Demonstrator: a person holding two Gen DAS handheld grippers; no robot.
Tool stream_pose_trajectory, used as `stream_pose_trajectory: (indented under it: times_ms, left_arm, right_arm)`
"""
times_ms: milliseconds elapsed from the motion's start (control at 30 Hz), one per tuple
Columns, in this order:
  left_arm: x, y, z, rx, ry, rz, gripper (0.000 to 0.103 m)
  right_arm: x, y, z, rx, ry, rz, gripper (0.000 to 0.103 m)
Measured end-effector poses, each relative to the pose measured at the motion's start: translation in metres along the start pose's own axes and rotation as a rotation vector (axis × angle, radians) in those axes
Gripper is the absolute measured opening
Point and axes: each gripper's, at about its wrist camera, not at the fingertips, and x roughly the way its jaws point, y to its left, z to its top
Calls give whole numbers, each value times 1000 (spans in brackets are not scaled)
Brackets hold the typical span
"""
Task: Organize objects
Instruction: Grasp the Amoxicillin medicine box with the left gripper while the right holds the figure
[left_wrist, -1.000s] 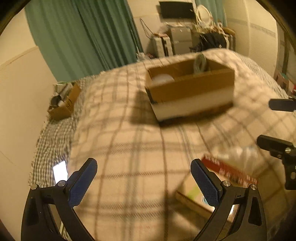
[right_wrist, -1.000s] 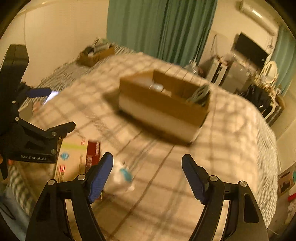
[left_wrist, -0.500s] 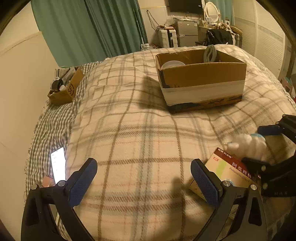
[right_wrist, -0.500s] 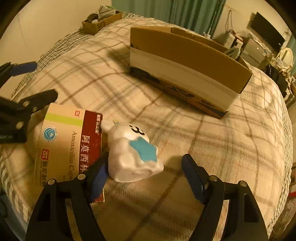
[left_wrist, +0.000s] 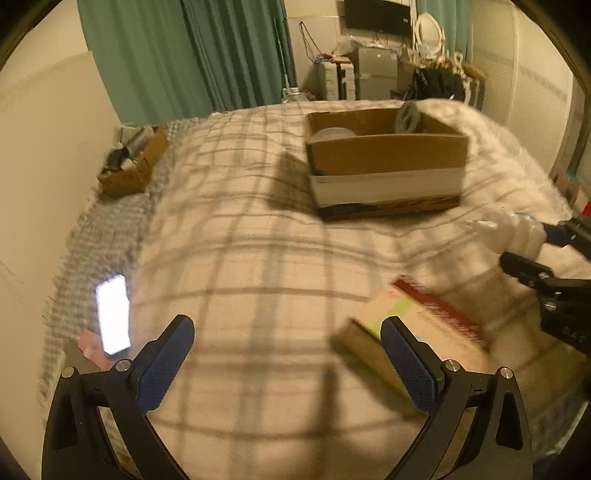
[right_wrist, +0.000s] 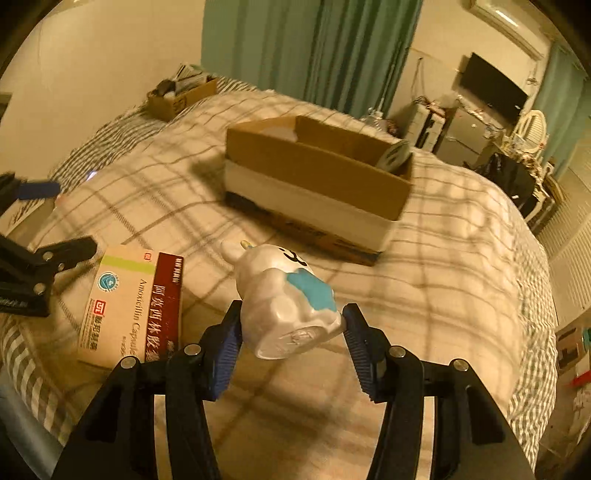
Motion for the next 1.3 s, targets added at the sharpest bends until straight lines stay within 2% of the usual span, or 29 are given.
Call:
stream_pose_trajectory:
  times_ms: [67,167,267,433,667,867,1033,1200,1233,1300]
  left_arm:
    - [3,-12,-3,-4,35,-53,103]
    - [16,-32,-9,21,92,-82,103]
    - [30,-40,-8,-40,149,-178,103]
    - [55,-62,-2,-42,196,-224,103]
    - [66,-79,7,-47,194,-161,103]
    - [51,-88,15,53,189,-199,103]
    - [28,-44,9,-111,189,-225,103]
    - [18,-40,-3,-122,191,-226,103]
    - [15,-40,-3,-124,179,-230,102]
    - [12,-41,2,-113,149,-231,75]
  right_arm:
    - [-7,-6,-2,20,-16,-7,53]
    - [-20,-18,-7,54,-50,-19,53]
    - [-33,-27,-14,73,-75,-27,53]
    - [-40,-34,-22,104,-94,-7,53]
    - [-41,-38,-29,135,-103,21,53]
    - [-50,-44,-31,147,-120,0,53]
    - [-55,-49,-31,155,-132,-16,53]
    - [-57,-47,-32,154,-137,-10,53]
    - [-57,-47,-32,152,-137,-9,53]
    - [-57,-47,-33,151,-137,-6,53]
